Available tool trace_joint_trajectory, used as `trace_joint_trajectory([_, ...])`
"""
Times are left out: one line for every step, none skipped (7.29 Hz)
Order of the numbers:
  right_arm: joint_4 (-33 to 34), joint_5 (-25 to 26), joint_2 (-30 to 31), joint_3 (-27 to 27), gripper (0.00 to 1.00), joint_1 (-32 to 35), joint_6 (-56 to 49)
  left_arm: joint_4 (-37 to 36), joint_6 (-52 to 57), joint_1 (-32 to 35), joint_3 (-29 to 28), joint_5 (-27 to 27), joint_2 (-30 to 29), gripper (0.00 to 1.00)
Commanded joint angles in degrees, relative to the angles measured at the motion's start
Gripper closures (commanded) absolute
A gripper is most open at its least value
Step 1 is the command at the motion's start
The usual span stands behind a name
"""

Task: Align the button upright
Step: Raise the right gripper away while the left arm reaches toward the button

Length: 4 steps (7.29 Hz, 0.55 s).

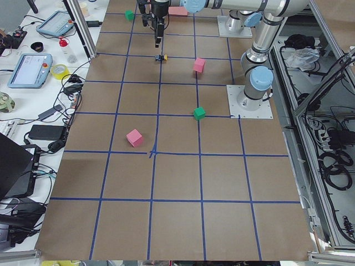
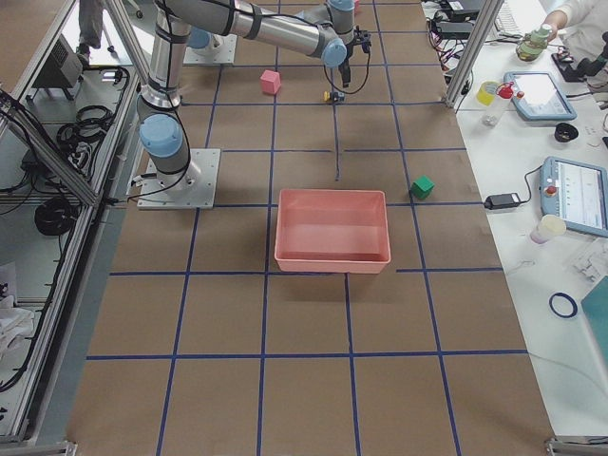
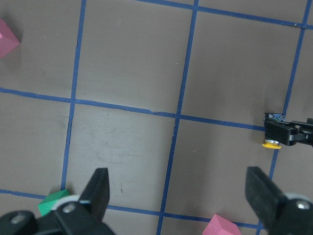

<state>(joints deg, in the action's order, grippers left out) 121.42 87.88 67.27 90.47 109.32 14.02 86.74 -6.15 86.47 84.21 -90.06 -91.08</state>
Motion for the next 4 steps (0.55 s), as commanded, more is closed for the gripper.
trace_joint_trajectory([-19.8, -0.7, 11.3, -1.8, 0.0, -7.9, -3.9, 0.0, -1.0, 0.1, 0.2, 0.1, 0.0, 0.0])
trace_joint_trajectory([-24.8, -0.5, 14.8, -2.7, 0.0, -10.8, -6.5, -0.1, -1.2, 0.5, 0.2, 0.1, 0.5, 0.0])
trace_joint_trajectory([-28.9, 0.1, 17.9, -3.6, 0.0, -11.9, -8.2, -0.3, -2.5, 0.6, 0.2, 0.1, 1.2, 0.0])
trace_joint_trajectory([-32.8, 2.0, 21.6, -3.8, 0.0, -12.2, -8.6, -1.0, -7.5, 0.8, 0.4, 0.1, 1.6, 0.0])
